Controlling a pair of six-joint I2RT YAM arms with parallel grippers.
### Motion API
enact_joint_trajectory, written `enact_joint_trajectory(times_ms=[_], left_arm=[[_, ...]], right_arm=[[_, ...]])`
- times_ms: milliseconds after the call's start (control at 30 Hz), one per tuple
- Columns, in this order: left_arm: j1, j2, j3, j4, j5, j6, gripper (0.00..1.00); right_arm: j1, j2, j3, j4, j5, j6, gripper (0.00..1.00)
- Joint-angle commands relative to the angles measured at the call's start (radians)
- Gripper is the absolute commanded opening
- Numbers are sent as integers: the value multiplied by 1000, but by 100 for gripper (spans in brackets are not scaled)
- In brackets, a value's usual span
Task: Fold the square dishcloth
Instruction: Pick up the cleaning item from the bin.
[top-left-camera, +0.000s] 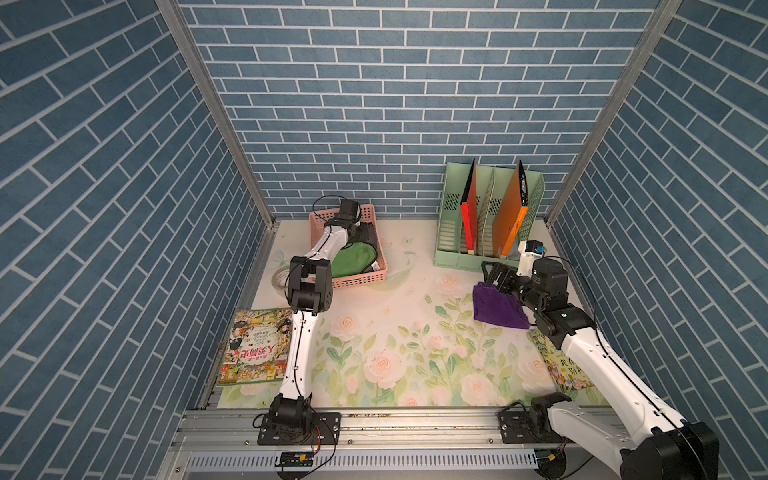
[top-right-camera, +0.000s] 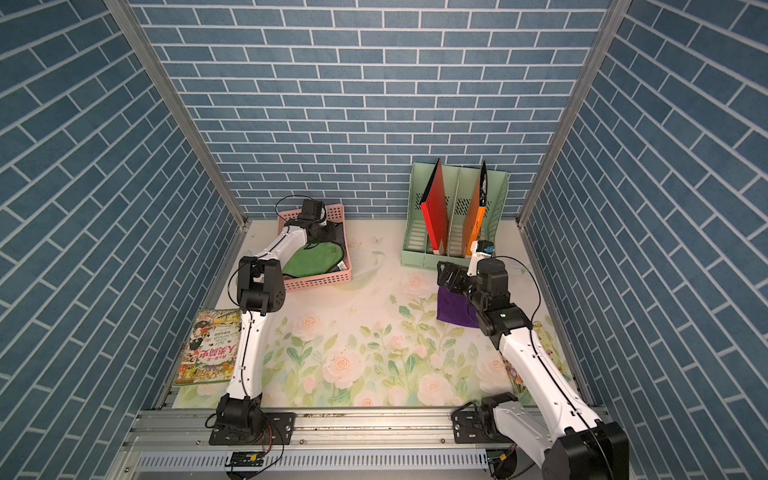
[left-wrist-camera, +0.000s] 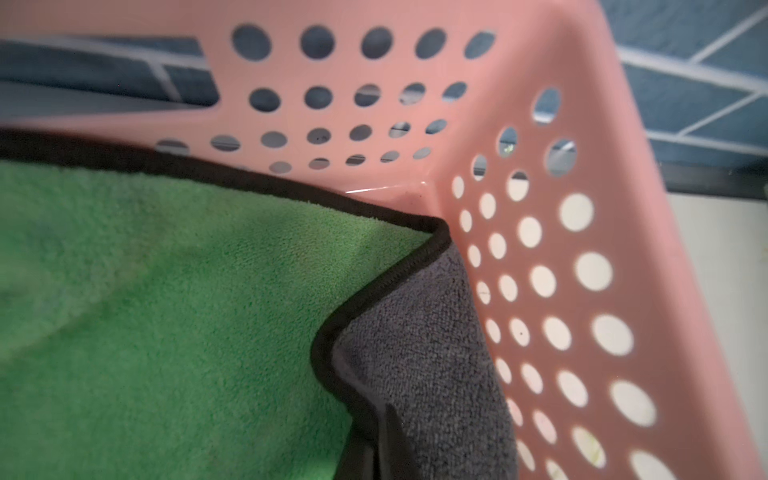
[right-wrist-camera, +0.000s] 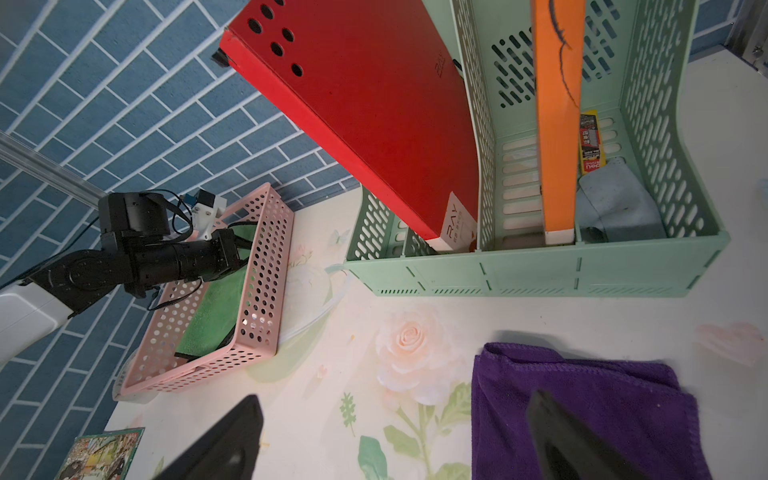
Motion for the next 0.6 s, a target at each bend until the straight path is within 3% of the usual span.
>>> enact_joint_trajectory(times_ms=[0, 167, 300, 567], left_arm=[[-1, -103, -91, 68, 25, 50, 0], [-3, -385, -316, 178, 54, 191, 0], [-9, -601, -398, 162, 124, 305, 0], [-144, -852, -277, -164, 181, 572, 0]], right_arm=[[2, 15, 1, -32, -12, -28, 100], [3, 55, 44, -77, 4, -50, 100], [-8, 35, 67, -52, 29, -3, 100], [-28, 5, 129, -100, -2, -78, 100]])
